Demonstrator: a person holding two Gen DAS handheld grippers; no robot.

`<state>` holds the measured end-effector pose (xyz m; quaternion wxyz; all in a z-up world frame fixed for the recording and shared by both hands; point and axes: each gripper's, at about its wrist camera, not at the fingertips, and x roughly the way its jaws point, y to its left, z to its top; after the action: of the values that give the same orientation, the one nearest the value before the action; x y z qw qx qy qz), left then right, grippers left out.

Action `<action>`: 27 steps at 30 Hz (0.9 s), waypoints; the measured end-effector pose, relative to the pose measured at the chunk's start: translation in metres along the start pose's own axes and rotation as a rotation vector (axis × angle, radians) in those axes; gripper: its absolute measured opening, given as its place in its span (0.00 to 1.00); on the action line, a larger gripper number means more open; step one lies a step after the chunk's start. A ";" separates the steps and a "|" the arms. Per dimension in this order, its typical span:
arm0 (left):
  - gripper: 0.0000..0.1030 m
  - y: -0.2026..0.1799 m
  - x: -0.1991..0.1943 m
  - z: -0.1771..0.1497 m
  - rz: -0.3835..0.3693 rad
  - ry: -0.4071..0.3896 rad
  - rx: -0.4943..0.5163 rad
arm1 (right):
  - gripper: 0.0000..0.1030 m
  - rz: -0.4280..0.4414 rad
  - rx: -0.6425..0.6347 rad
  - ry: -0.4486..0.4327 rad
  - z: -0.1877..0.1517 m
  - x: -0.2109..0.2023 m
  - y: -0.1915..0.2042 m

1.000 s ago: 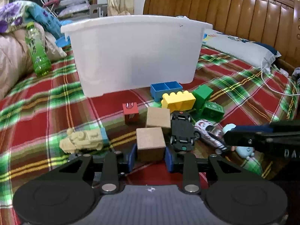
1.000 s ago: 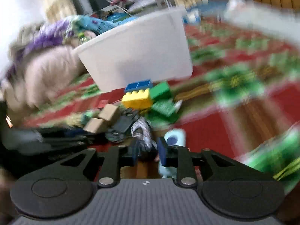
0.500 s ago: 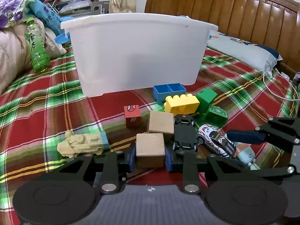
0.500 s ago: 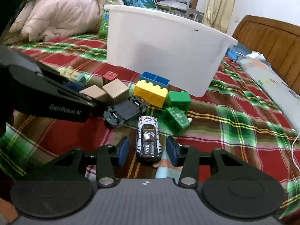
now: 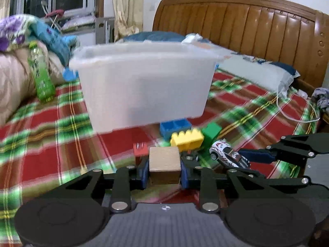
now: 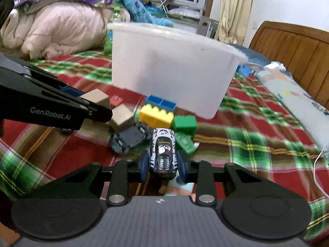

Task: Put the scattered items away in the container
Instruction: 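Carry the block and silver car over the bin and open both grippers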

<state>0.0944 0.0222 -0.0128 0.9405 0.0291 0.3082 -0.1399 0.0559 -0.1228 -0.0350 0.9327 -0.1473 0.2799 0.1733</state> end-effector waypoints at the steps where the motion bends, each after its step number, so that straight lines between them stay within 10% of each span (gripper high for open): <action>1: 0.32 -0.001 -0.002 0.004 0.002 -0.009 0.004 | 0.32 -0.002 0.001 -0.010 0.003 -0.002 -0.001; 17: 0.33 0.017 -0.011 0.114 0.069 -0.194 0.032 | 0.32 -0.041 -0.004 -0.254 0.115 0.002 -0.030; 27: 0.34 0.052 0.058 0.150 0.153 -0.140 -0.020 | 0.32 -0.071 0.000 -0.206 0.148 0.066 -0.045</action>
<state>0.2391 0.0371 0.0727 0.9680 0.0332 0.2399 -0.0661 0.1954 -0.0918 0.0534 0.9620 -0.1387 0.1771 0.1545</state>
